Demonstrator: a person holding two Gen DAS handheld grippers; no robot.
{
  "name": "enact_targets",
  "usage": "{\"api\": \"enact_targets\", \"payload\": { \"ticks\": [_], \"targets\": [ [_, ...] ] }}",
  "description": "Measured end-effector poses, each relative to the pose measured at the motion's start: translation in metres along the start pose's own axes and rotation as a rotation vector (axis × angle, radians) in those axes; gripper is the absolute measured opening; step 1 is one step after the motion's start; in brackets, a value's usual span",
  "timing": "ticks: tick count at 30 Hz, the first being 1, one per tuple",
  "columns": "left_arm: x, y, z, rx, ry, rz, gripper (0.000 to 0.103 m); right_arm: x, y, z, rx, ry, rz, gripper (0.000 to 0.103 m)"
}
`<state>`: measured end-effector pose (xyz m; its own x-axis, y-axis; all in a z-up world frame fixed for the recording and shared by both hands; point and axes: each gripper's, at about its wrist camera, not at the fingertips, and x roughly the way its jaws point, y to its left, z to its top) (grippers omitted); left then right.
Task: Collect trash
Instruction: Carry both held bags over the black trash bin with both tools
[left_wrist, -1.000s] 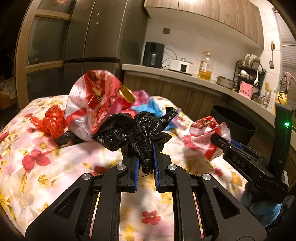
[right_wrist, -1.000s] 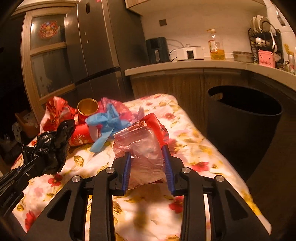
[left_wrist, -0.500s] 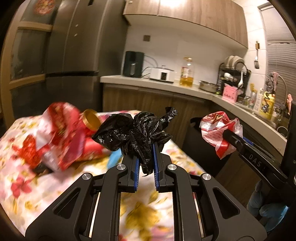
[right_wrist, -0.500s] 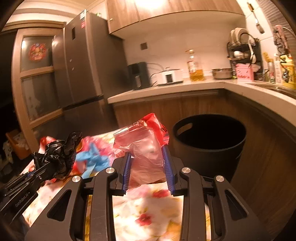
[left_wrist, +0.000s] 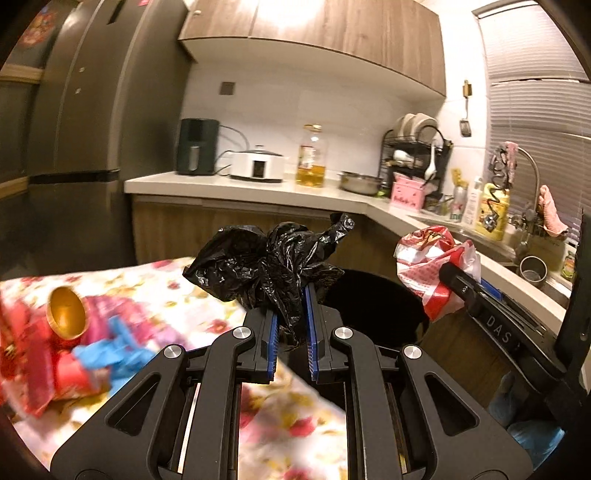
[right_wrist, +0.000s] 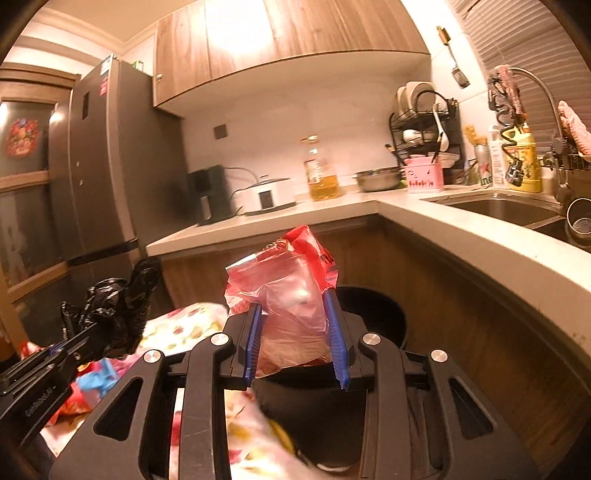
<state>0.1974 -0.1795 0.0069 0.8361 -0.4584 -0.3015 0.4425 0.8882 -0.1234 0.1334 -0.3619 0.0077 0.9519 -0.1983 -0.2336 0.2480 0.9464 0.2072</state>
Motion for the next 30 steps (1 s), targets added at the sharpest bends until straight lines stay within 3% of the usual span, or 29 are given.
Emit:
{"api": "enact_targets", "payload": {
  "ticks": [14,30],
  "targets": [
    [0.065,-0.032,0.011,0.029,0.030,-0.098,0.012,0.033,-0.023,0.013,0.026,-0.016,-0.040,0.033],
    [0.104,-0.043,0.007,0.020,0.063,-0.140,0.012,0.051,-0.029,0.013,0.016,-0.007,-0.043,0.035]
  ]
}}
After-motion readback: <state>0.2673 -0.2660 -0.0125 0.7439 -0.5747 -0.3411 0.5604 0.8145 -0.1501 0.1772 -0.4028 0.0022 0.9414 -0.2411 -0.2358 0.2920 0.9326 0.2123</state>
